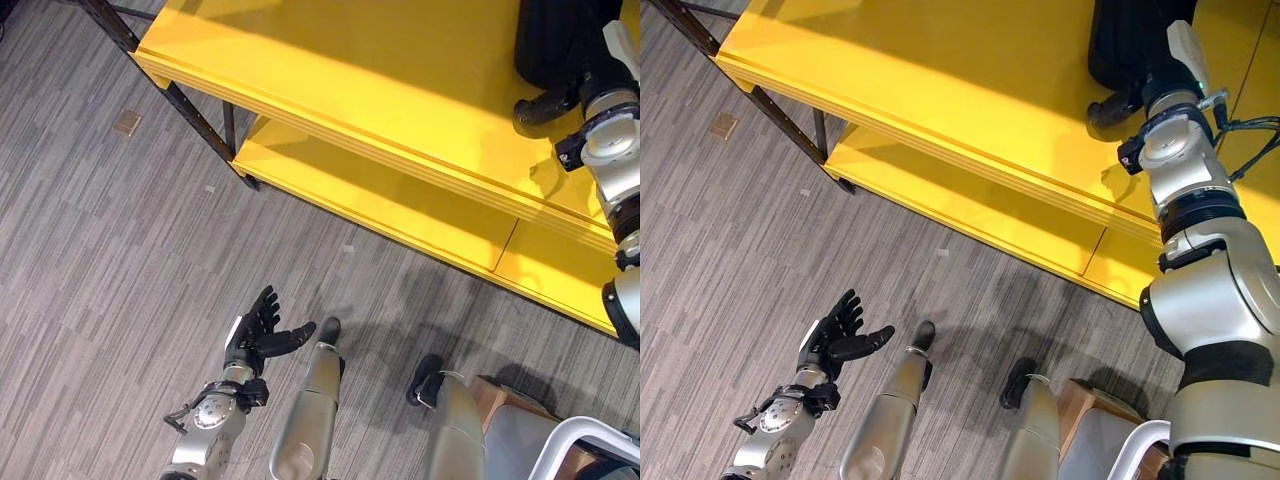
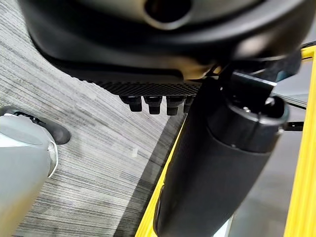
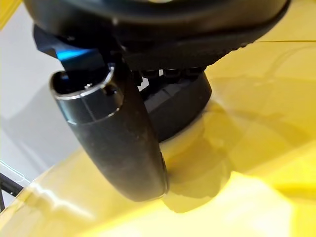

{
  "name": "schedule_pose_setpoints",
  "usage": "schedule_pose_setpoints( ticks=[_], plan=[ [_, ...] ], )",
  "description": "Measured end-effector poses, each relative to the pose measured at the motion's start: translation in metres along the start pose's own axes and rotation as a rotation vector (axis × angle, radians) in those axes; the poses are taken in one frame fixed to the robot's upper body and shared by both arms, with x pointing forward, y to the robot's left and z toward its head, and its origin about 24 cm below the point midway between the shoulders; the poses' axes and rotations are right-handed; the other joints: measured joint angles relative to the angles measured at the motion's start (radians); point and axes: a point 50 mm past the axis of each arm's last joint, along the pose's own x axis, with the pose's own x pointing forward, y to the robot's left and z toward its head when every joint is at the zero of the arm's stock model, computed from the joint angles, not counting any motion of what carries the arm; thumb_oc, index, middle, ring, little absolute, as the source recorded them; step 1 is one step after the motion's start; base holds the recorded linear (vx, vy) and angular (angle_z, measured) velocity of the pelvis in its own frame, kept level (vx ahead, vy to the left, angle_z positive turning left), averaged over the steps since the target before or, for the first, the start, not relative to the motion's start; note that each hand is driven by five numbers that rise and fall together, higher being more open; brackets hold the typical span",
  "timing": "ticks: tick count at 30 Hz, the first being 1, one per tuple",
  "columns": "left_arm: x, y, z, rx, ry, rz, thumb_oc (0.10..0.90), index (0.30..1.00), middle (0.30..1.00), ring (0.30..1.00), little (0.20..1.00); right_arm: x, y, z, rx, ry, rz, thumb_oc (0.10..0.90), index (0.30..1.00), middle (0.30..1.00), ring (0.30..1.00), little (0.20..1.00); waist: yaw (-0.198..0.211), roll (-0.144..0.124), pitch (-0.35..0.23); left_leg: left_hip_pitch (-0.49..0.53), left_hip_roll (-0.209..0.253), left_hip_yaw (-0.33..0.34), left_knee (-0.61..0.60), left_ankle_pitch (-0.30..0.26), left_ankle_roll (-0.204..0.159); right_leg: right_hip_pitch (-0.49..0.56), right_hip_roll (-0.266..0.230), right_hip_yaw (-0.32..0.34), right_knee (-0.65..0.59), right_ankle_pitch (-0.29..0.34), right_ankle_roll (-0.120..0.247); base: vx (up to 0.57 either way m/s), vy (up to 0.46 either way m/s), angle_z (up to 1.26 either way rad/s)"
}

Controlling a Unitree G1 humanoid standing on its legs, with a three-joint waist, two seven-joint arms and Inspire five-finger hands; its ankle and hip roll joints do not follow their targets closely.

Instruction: Move parts from the plastic box to the shelf.

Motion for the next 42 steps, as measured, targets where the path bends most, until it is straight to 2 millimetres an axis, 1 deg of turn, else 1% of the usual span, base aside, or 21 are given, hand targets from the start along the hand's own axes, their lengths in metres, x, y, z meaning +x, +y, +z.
schedule_pose_setpoints(
  ticks=[7, 9, 13, 15, 19, 20, 23, 24, 27, 28, 29, 30, 34, 35, 37, 39, 40, 42],
  plan=[
    [0.0, 0.0, 0.0, 0.0, 0.001, 0.0, 0.9, 1.0, 1.0, 1.0, 1.0, -0.001, 0.003, -0.003, 0.03, 0.012, -0.002, 0.9, 1.0, 1.0, 1.0, 1.0, 0.001, 0.0, 0.0, -0.001, 0.0, 0.001, 0.004, 0.0, 0.0, -0.001, 0.0, 0.002, 0.0, 0.0, -0.004, 0.0, 0.0, 0.0],
    [0.0, 0.0, 0.0, 0.0, 0.001, 0.0, 0.9, 1.0, 1.0, 1.0, 1.0, -0.001, 0.002, -0.007, 0.08, 0.03, -0.017, 0.9, 1.0, 1.0, 1.0, 1.0, 0.003, 0.0, 0.0, -0.001, 0.0, 0.001, 0.003, 0.0, 0.0, -0.001, 0.0, 0.002, 0.0, 0.0, -0.004, 0.0, 0.0, 0.0],
    [0.0, 0.0, 0.0, 0.0, 0.0, -0.001, 0.9, 1.0, 1.0, 1.0, 1.0, -0.001, 0.001, -0.007, 0.133, 0.042, -0.028, 0.9, 1.0, 1.0, 1.0, 1.0, 0.001, 0.001, 0.0, -0.002, 0.0, 0.002, 0.004, 0.0, 0.0, -0.001, 0.0, 0.002, 0.0, 0.0, -0.004, 0.0, 0.0, 0.0],
    [0.002, -0.002, 0.001, 0.002, -0.002, -0.008, 0.9, 1.0, 1.0, 1.0, 1.0, -0.001, 0.0, -0.01, 0.251, 0.073, -0.049, 0.9, 1.0, 1.0, 1.0, 1.0, 0.003, 0.001, 0.0, -0.002, 0.0, 0.001, 0.004, 0.0, 0.0, -0.001, 0.0, 0.002, 0.001, 0.0, -0.004, 0.0, 0.0, 0.0],
    [0.004, -0.005, 0.003, 0.004, -0.009, -0.02, 0.9, 1.0, 1.0, 1.0, 1.0, -0.002, 0.0, -0.015, 0.378, 0.118, -0.061, 0.9, 1.0, 1.0, 1.0, 1.0, 0.003, 0.001, -0.001, -0.001, 0.0, 0.002, 0.006, 0.0, 0.0, -0.001, 0.0, 0.003, 0.001, 0.001, -0.005, 0.0, 0.0, 0.0],
    [0.006, -0.006, 0.005, 0.006, -0.014, -0.025, 0.9, 1.0, 1.0, 1.0, 1.0, -0.002, 0.0, -0.019, 0.51, 0.15, -0.085, 0.9, 1.0, 1.0, 1.0, 1.0, 0.004, 0.002, -0.001, 0.0, 0.0, 0.001, 0.006, 0.0, 0.0, 0.001, 0.0, 0.002, 0.001, 0.002, -0.005, 0.0, 0.0, 0.0],
    [0.008, -0.01, 0.007, 0.009, -0.02, -0.038, 0.9, 1.0, 1.0, 1.0, 1.0, -0.002, 0.002, -0.02, 0.709, 0.191, -0.13, 0.9, 1.0, 1.0, 1.0, 1.0, 0.007, 0.003, -0.002, 0.003, 0.0, 0.002, 0.008, 0.0, 0.0, 0.005, 0.001, 0.002, 0.0, 0.003, -0.005, 0.0, 0.0, 0.0],
    [0.008, -0.01, 0.007, 0.009, -0.019, -0.042, 0.9, 1.0, 1.0, 1.0, 1.0, -0.003, 0.003, -0.02, 0.733, 0.199, -0.136, 0.9, 1.0, 1.0, 1.0, 1.0, 0.007, 0.003, -0.002, 0.003, 0.0, 0.003, 0.009, 0.0, 0.0, 0.006, 0.0, 0.003, 0.0, 0.004, -0.005, 0.0, 0.0, 0.0],
    [0.008, -0.012, 0.006, 0.012, -0.012, -0.045, 0.9, 1.0, 1.0, 1.0, 1.0, -0.003, 0.009, -0.018, 0.917, 0.231, -0.172, 0.9, 1.0, 1.0, 1.0, 1.0, 0.006, 0.003, -0.002, 0.006, 0.0, 0.004, 0.01, 0.0, 0.0, 0.009, 0.001, 0.003, -0.002, 0.007, -0.006, 0.0, 0.001, -0.01],
    [0.008, -0.012, 0.005, 0.013, -0.008, -0.039, 0.9, 1.0, 1.0, 1.0, 1.0, -0.004, 0.015, -0.015, 1.026, 0.25, -0.194, 0.9, 1.0, 1.0, 1.0, 1.0, 0.005, 0.003, -0.002, 0.014, 0.002, 0.005, 0.008, 0.0, 0.001, 0.017, 0.003, 0.003, -0.006, 0.008, -0.007, 0.0, 0.002, -0.03],
    [0.008, -0.012, 0.005, 0.013, -0.008, -0.039, 0.9, 1.0, 1.0, 1.0, 1.0, -0.004, 0.015, -0.015, 1.026, 0.25, -0.194, 0.9, 1.0, 1.0, 1.0, 1.0, 0.005, 0.003, -0.002, 0.014, 0.002, 0.005, 0.008, 0.0, 0.001, 0.017, 0.003, 0.003, -0.006, 0.008, -0.007, 0.0, 0.006, -0.03],
    [0.008, -0.012, 0.005, 0.015, -0.007, -0.034, 0.9, 1.0, 1.0, 1.0, 1.0, -0.004, 0.021, -0.014, 1.118, 0.272, -0.199, 0.9, 1.0, 1.0, 1.0, 1.0, 0.005, 0.005, -0.008, 0.024, 0.003, 0.005, 0.003, 0.0, 0.001, 0.027, 0.005, 0.003, -0.01, 0.009, -0.007, 0.0, 0.0, 0.0],
    [0.009, -0.014, 0.004, 0.019, 0.0, -0.041, 0.9, 1.0, 1.0, 1.0, 1.0, -0.006, 0.033, -0.009, 1.168, 0.287, -0.186, 0.9, 1.0, 1.0, 1.0, 1.0, -0.001, 0.011, -0.015, 0.033, 0.004, 0.005, 0.003, 0.001, 0.001, 0.036, 0.006, 0.003, -0.015, 0.011, -0.008, 0.0, 0.0, 0.0],
    [0.01, -0.016, 0.004, 0.022, 0.006, -0.046, 0.9, 1.0, 1.0, 1.0, 1.0, -0.007, 0.041, -0.007, 1.184, 0.297, -0.173, 0.9, 1.0, 1.0, 1.0, 1.0, -0.002, 0.011, -0.021, 0.036, 0.005, 0.005, 0.003, 0.0, 0.002, 0.04, 0.007, 0.003, -0.018, 0.011, -0.008, 0.0, 0.0, 0.0],
    [0.011, -0.018, 0.004, 0.024, 0.006, -0.055, 0.9, 1.0, 1.0, 1.0, 1.0, -0.008, 0.045, -0.005, 1.179, 0.3, -0.163, 0.9, 1.0, 1.0, 1.0, 1.0, -0.001, 0.012, -0.027, 0.036, 0.005, 0.006, 0.003, 0.001, 0.002, 0.041, 0.008, 0.003, -0.021, 0.015, -0.007, 0.0, 0.003, -0.02],
    [0.012, -0.019, 0.006, 0.025, 0.0, -0.057, 0.9, 1.0, 1.0, 1.0, 1.0, -0.009, 0.054, 0.0, 1.16, 0.3, -0.134, 0.9, 1.0, 1.0, 1.0, 1.0, -0.001, 0.011, -0.033, 0.036, 0.005, 0.006, 0.003, 0.001, 0.002, 0.042, 0.01, 0.005, -0.025, 0.017, -0.006, -0.01, 0.002, -0.02],
    [0.012, -0.019, 0.006, 0.025, -0.001, -0.056, 0.9, 1.0, 1.0, 1.0, 1.0, -0.009, 0.052, -0.002, 1.152, 0.3, -0.14, 0.9, 1.0, 1.0, 1.0, 1.0, -0.002, 0.011, -0.035, 0.036, 0.005, 0.006, 0.003, 0.001, 0.002, 0.042, 0.01, 0.005, -0.025, 0.018, -0.005, 0.0, 0.0, 0.0],
    [0.012, -0.019, 0.007, 0.025, -0.001, -0.056, 0.9, 1.0, 1.0, 1.0, 1.0, -0.009, 0.056, 0.0, 1.123, 0.298, -0.12, 0.9, 1.0, 1.0, 1.0, 1.0, -0.001, 0.011, -0.04, 0.036, 0.005, 0.006, 0.003, 0.001, 0.002, 0.043, 0.012, 0.005, -0.028, 0.019, -0.004, 0.0, 0.0, 0.0]
  ],
)
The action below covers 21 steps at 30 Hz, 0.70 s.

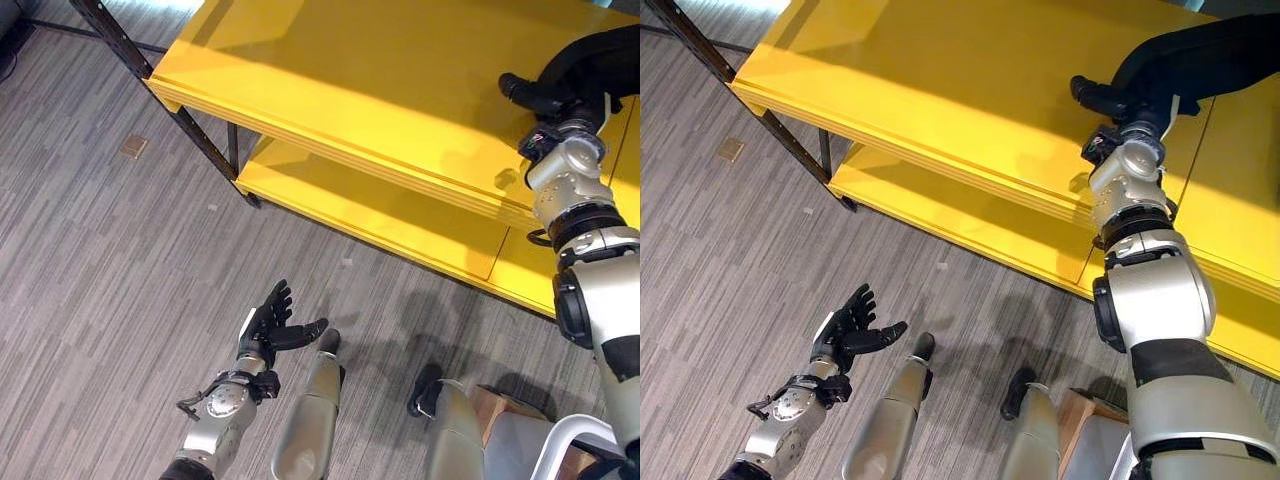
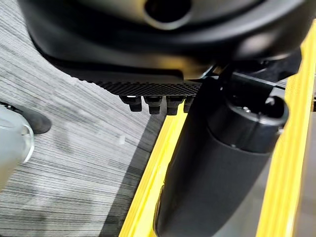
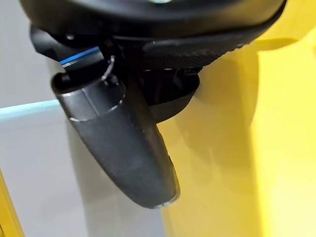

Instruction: Move parts from the plastic box to the shelf.

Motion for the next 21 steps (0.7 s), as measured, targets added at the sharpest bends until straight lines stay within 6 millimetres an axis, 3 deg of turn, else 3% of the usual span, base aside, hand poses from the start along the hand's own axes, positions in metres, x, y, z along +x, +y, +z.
schedule_pose_setpoints(
  ticks=[7, 12, 21],
  plan=[
    [-0.002, 0.001, -0.003, -0.001, 0.011, 0.005, 0.9, 1.0, 1.0, 1.0, 1.0, 0.0, 0.005, 0.0, -0.484, -0.043, 0.126, 0.9, 1.0, 1.0, 1.0, 1.0, 0.0, 0.0, -0.001, -0.002, 0.001, -0.002, 0.001, 0.001, 0.0, 0.001, 0.003, 0.0, -0.004, 0.004, 0.001, -0.01, 0.003, 0.0],
    [-0.003, 0.002, -0.004, -0.003, 0.014, 0.007, 0.9, 1.0, 1.0, 1.0, 1.0, -0.001, 0.007, -0.004, -0.736, -0.083, 0.202, 0.9, 1.0, 1.0, 1.0, 1.0, -0.001, -0.01, -0.002, -0.005, 0.001, -0.001, 0.001, 0.002, 0.0, 0.001, 0.008, 0.001, -0.014, 0.011, 0.004, -0.06, 0.023, -0.02],
    [-0.002, 0.008, 0.001, -0.008, -0.005, 0.024, 0.9, 1.0, 1.0, 1.0, 1.0, 0.002, -0.012, 0.001, -0.925, -0.068, 0.259, 0.9, 1.0, 1.0, 1.0, 1.0, -0.011, -0.062, 0.006, -0.017, 0.002, -0.001, -0.008, 0.013, 0.009, 0.002, 0.01, 0.0, -0.049, 0.03, 0.02, -0.03, 0.008, 0.0]
  ],
)
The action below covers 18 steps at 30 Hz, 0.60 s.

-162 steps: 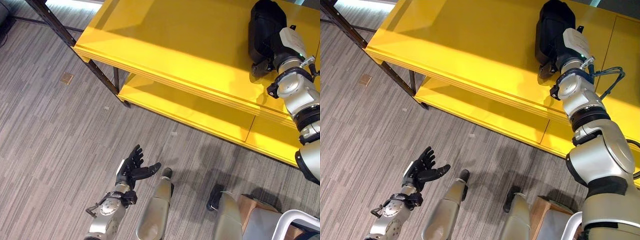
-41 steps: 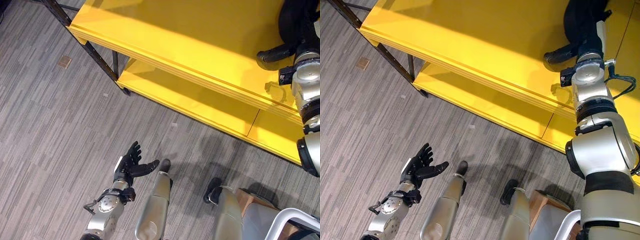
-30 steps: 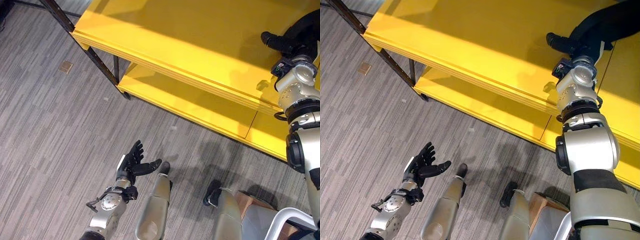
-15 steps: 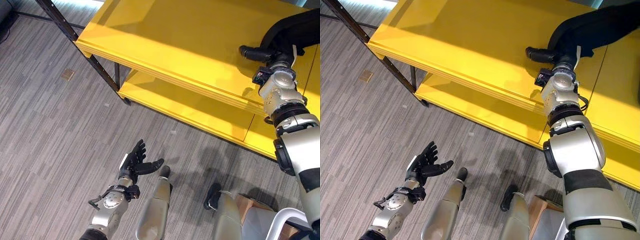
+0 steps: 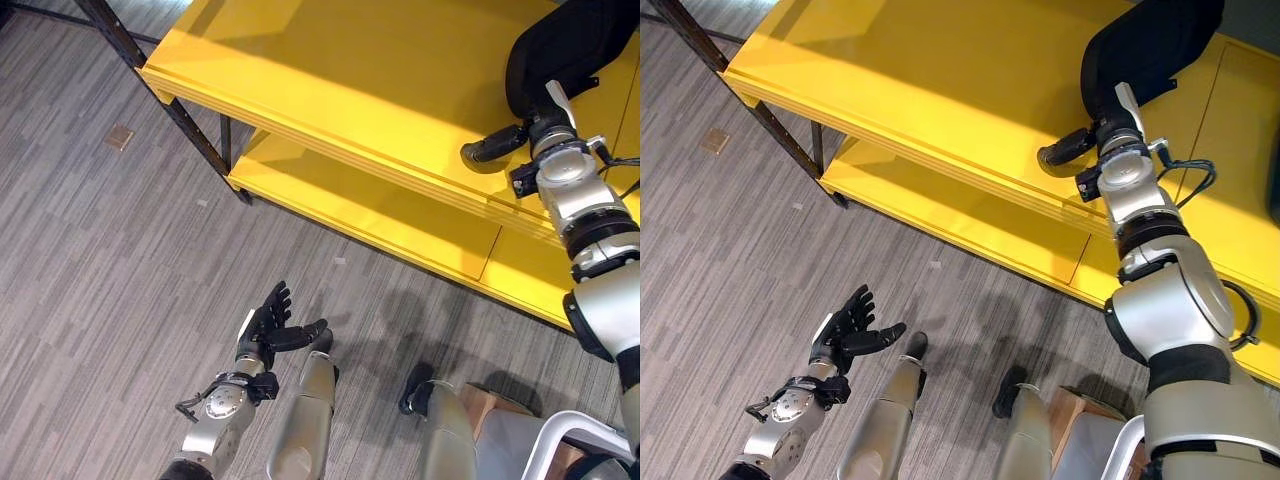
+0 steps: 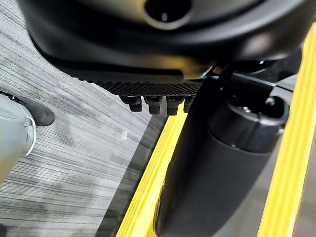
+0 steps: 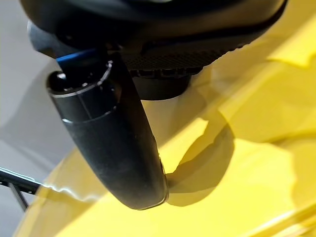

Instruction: Move parts from the plastic box to the shelf.

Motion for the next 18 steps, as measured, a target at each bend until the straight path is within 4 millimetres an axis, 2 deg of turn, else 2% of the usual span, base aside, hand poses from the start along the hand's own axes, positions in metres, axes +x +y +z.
schedule_pose_setpoints(
  ticks=[8, 18],
  plan=[
    [0.0, 0.005, 0.002, -0.004, -0.008, 0.015, 0.9, 1.0, 1.0, 1.0, 1.0, -0.001, -0.013, -0.005, 0.002, 0.019, -0.009, 0.9, 1.0, 1.0, 1.0, 1.0, -0.021, -0.033, 0.018, -0.003, 0.0, 0.011, -0.001, -0.001, 0.011, 0.011, 0.004, 0.006, -0.042, 0.025, 0.008, 0.0, 0.002, -0.02],
    [0.001, 0.009, 0.006, -0.008, -0.023, 0.02, 0.9, 1.0, 1.0, 1.0, 1.0, -0.005, -0.041, -0.02, -0.025, 0.06, -0.026, 0.9, 1.0, 1.0, 1.0, 1.0, -0.032, -0.041, 0.022, 0.0, 0.0, 0.027, 0.001, -0.01, 0.028, 0.024, 0.004, 0.016, -0.072, 0.044, 0.017, 0.0, -0.002, -0.03]
  ],
)
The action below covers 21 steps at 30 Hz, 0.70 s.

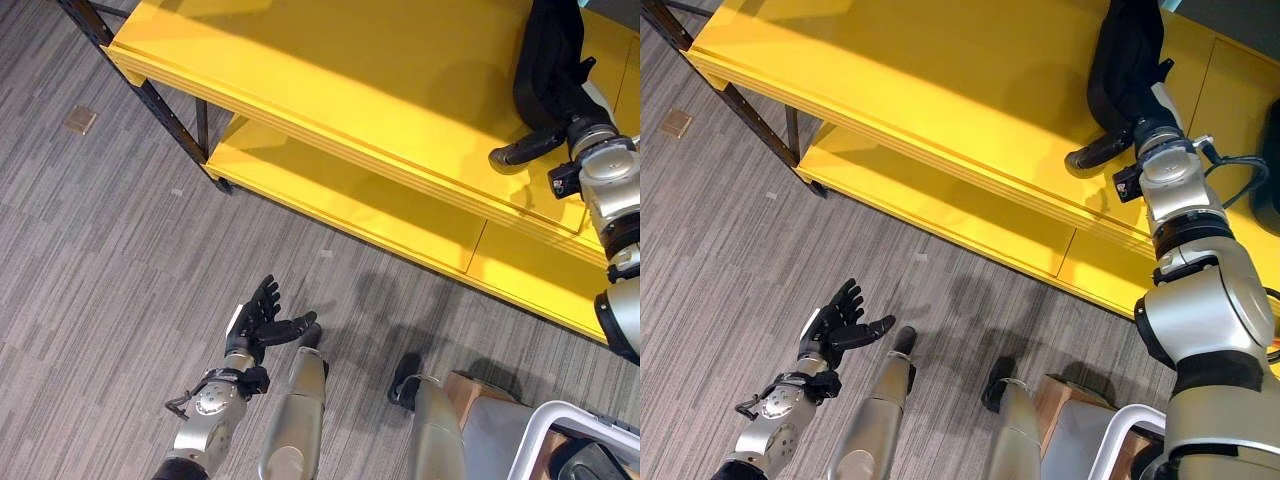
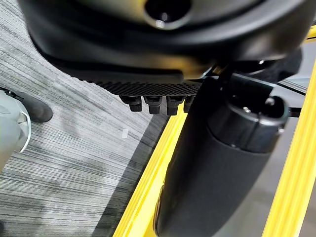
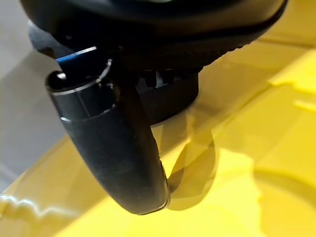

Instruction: Move parts from the plastic box to the shelf.

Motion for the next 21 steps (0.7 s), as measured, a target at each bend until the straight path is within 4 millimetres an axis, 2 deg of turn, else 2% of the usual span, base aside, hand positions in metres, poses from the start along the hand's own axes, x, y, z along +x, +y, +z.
schedule_pose_setpoints(
  ticks=[5, 11, 21],
  plan=[
    [0.0, 0.001, 0.001, -0.001, -0.003, -0.004, 0.9, 1.0, 1.0, 1.0, 1.0, -0.002, -0.005, -0.01, -0.01, 0.03, -0.003, 0.9, 1.0, 1.0, 1.0, 1.0, -0.02, -0.008, 0.004, 0.007, 0.001, 0.006, 0.0, -0.002, 0.003, 0.008, 0.001, 0.006, -0.01, 0.004, 0.001, -0.01, -0.007, -0.04],
    [0.0, 0.0, 0.001, -0.001, -0.002, -0.017, 0.9, 1.0, 1.0, 1.0, 1.0, -0.002, -0.004, -0.01, -0.012, 0.025, 0.012, 0.9, 1.0, 1.0, 1.0, 1.0, -0.038, -0.009, 0.005, 0.012, 0.003, 0.019, 0.001, -0.004, 0.006, 0.008, 0.004, 0.017, -0.014, 0.009, 0.004, 0.0, -0.002, -0.05],
    [0.001, 0.003, 0.002, -0.003, -0.008, -0.006, 0.9, 1.0, 1.0, 1.0, 1.0, -0.003, 0.003, -0.012, -0.012, 0.005, 0.032, 0.9, 1.0, 1.0, 1.0, 1.0, -0.043, -0.009, 0.005, 0.015, 0.016, 0.025, 0.001, -0.005, 0.007, 0.014, 0.016, 0.019, -0.03, 0.021, 0.0, -0.01, 0.0, -0.03]
  ],
)
